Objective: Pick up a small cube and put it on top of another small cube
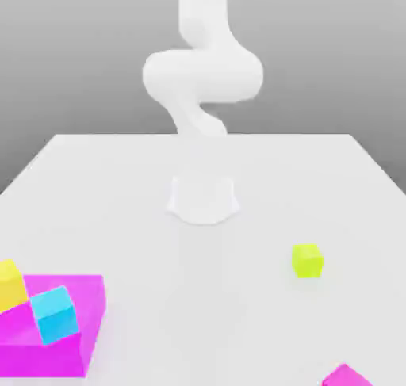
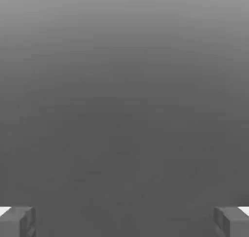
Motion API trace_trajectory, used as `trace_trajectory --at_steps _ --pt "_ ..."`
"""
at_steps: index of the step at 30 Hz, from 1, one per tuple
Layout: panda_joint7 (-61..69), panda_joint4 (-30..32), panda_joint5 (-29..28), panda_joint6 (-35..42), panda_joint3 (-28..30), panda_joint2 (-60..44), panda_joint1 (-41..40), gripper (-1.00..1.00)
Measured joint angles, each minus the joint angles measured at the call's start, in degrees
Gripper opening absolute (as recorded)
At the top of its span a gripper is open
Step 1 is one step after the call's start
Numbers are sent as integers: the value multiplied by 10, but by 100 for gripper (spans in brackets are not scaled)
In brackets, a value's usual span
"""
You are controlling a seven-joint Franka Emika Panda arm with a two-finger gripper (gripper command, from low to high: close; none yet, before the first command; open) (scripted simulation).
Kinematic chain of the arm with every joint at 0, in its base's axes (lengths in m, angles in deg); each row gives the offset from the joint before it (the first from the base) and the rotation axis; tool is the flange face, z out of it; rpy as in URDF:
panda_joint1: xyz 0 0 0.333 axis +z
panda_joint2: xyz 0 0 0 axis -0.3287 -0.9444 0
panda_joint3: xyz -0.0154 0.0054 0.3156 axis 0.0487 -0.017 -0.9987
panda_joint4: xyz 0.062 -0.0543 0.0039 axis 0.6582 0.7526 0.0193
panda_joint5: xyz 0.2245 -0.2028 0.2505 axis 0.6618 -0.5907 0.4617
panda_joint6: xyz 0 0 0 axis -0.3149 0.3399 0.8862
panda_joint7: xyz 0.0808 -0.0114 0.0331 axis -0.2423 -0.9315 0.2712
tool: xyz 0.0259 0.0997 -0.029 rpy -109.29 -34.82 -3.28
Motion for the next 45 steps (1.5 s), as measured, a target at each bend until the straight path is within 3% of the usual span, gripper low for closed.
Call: trace_trajectory --at_steps 18,22,27,28,35,45 --pt "471 337 20 -296 -44 -345 316 0" --pt "490 347 -2 -373 -51 -441 328 0" --pt "473 330 -27 -459 -4 -545 372 0" --pt "473 328 -27 -470 0 -559 377 -100" --pt "471 328 -29 -469 2 -559 378 -100" --pt "476 342 0 -317 -23 -393 351 -100"
